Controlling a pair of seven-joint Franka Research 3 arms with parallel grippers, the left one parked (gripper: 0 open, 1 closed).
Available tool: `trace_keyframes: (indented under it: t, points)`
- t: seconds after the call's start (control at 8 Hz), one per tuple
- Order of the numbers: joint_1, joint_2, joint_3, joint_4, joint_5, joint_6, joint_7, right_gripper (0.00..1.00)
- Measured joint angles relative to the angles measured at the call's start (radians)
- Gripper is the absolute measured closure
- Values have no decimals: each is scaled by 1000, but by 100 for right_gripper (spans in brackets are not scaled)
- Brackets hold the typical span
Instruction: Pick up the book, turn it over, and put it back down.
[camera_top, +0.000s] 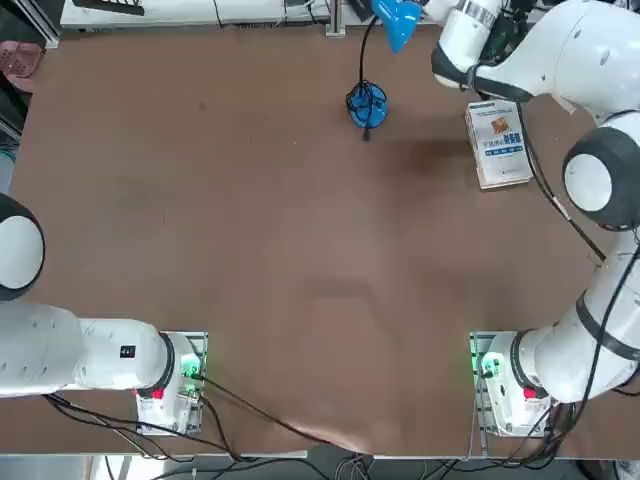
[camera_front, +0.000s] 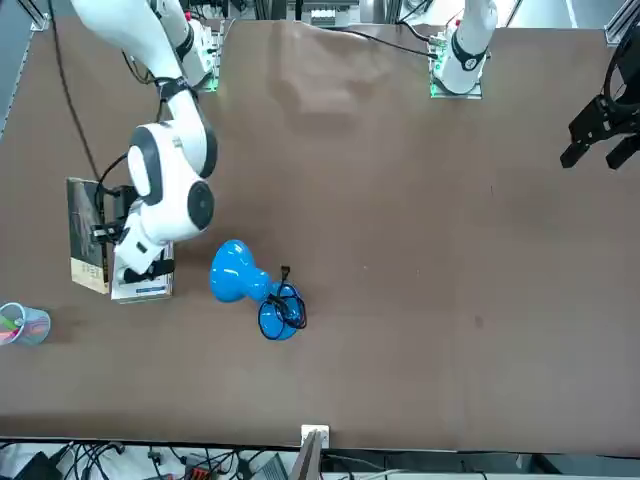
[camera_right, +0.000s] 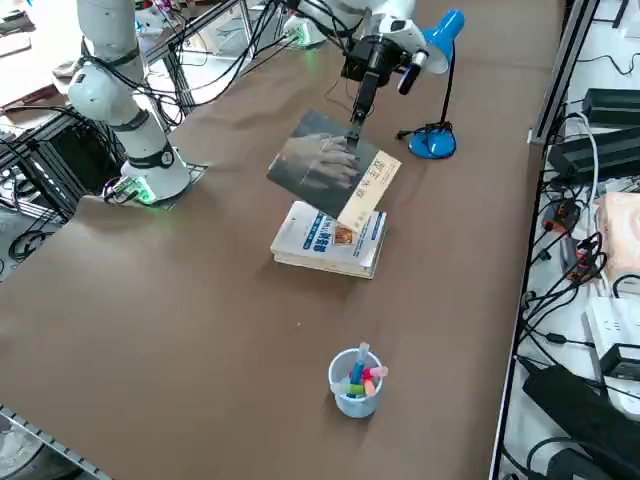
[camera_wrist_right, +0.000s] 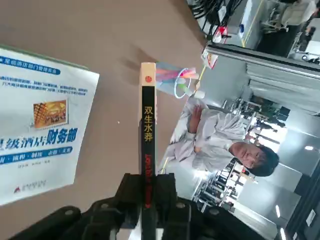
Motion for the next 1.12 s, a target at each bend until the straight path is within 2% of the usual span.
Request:
trace_keyframes:
  t: [0.25, 0.62, 1.12]
  points:
    - [12, -31, 0, -120, -70, 46, 173, 90]
    - [38, -24, 0, -236, -148, 65, 351, 90]
    - [87, 70, 0, -270, -185, 76, 546, 90]
